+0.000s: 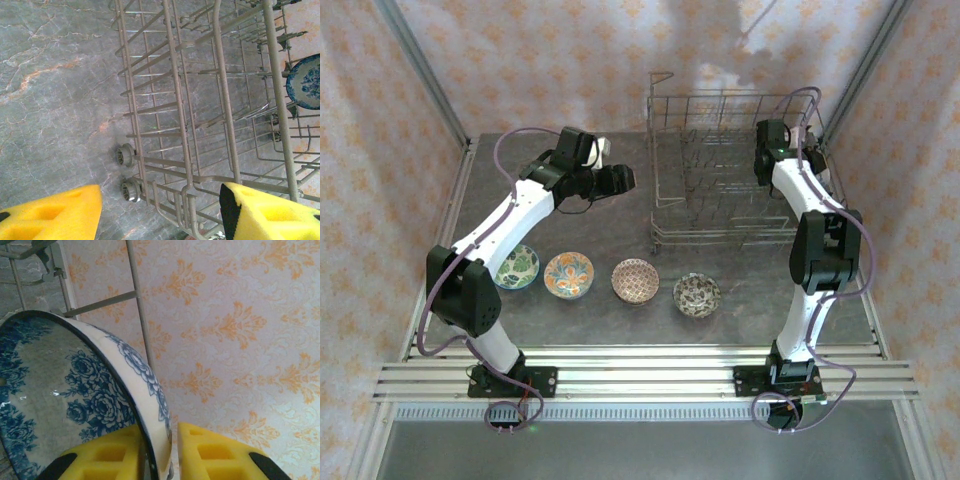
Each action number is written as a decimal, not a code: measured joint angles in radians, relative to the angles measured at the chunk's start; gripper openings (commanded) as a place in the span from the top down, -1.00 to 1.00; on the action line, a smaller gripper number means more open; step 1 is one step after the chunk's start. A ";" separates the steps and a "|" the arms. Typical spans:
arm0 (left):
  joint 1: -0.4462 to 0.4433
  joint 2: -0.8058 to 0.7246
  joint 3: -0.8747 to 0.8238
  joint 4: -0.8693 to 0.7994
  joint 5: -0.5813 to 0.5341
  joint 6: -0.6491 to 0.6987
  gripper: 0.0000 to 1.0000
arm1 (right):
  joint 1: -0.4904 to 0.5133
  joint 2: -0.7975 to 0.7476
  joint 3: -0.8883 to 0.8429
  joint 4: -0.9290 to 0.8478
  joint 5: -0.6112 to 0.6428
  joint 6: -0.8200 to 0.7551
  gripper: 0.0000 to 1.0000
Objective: Load the bowls into the dish rack
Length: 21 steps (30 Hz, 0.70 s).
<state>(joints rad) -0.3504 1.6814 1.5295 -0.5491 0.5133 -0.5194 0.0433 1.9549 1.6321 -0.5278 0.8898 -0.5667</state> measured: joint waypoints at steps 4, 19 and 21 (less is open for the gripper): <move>0.000 0.000 -0.001 0.001 0.000 -0.006 -0.29 | 0.002 0.006 0.007 -0.025 -0.017 0.021 0.45; 0.000 -0.004 -0.032 0.021 0.000 -0.022 -0.29 | 0.013 0.093 0.119 -0.183 -0.080 0.164 0.27; 0.000 -0.005 -0.037 0.024 0.000 -0.033 -0.29 | 0.013 0.109 0.124 -0.197 -0.087 0.179 0.25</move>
<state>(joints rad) -0.3504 1.6764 1.4921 -0.5251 0.5133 -0.5526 0.0563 2.0640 1.7561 -0.7246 0.8028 -0.3882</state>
